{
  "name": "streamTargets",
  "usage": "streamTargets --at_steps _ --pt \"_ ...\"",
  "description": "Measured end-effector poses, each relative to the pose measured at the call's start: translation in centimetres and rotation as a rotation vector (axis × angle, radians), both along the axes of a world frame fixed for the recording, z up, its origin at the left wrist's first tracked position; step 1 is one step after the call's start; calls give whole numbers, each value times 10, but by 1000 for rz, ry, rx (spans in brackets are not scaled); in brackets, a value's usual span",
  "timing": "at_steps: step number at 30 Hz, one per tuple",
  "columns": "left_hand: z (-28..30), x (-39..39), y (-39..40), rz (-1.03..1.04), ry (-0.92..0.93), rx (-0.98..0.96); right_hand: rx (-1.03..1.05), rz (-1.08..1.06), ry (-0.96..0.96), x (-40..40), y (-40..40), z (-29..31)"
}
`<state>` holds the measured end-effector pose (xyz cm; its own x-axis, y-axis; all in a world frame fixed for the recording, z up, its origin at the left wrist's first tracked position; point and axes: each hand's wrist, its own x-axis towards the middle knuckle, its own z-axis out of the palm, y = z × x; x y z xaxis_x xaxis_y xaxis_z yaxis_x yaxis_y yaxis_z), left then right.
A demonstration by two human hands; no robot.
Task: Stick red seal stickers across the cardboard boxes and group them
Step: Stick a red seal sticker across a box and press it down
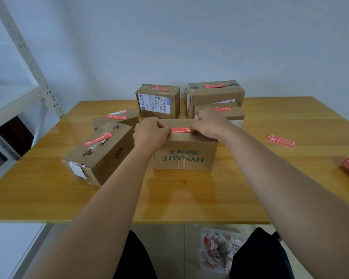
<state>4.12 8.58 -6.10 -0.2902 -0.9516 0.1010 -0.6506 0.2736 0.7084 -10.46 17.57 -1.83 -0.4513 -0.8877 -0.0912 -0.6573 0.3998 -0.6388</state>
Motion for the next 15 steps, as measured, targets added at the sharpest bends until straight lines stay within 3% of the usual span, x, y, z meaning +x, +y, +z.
streamTargets --at_steps 11,13,15 --pt "-2 1 7 38 107 -30 -102 41 90 4 6 -6" --pt "-4 4 12 24 75 -121 -159 49 167 6 11 -11" --pt "-9 9 23 -14 -33 -336 -225 81 370 6 15 -20"
